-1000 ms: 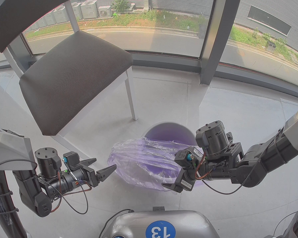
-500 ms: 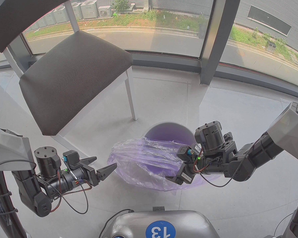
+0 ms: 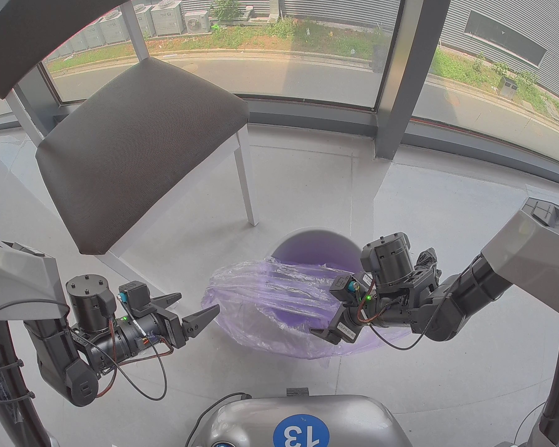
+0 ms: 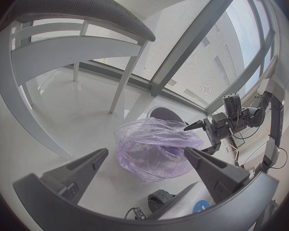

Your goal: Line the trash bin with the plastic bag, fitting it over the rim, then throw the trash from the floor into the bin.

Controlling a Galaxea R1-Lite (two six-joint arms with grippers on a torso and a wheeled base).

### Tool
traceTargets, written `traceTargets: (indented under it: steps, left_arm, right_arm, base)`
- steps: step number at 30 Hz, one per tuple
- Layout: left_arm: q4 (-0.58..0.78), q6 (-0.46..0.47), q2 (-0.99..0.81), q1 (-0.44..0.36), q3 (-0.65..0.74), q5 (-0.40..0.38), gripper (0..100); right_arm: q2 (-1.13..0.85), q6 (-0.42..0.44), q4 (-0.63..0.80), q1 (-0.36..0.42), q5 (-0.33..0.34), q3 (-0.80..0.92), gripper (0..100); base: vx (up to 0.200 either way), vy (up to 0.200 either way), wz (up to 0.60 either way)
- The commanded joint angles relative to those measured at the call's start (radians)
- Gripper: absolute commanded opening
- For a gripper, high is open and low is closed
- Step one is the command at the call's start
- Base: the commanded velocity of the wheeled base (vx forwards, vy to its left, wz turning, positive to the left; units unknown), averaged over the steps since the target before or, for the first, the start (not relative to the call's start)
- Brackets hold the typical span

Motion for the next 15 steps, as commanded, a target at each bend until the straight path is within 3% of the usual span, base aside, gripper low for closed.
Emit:
traceTargets:
  steps: [1,15]
  left_arm:
    - [-0.018,-0.001,0.006,-0.002,-0.001,0.001,100]
    - [-0.018,-0.001,-0.003,-0.01,0.005,0.007,100]
  right_arm:
    - [0.006,0.0,0.0,-0.001,0.0,0.002,100]
    - [0.011,-0.002,0.0,0.002,0.0,0.005,100]
  base:
    - [0.0,0.0,0.0]
    - [0.0,0.0,0.0]
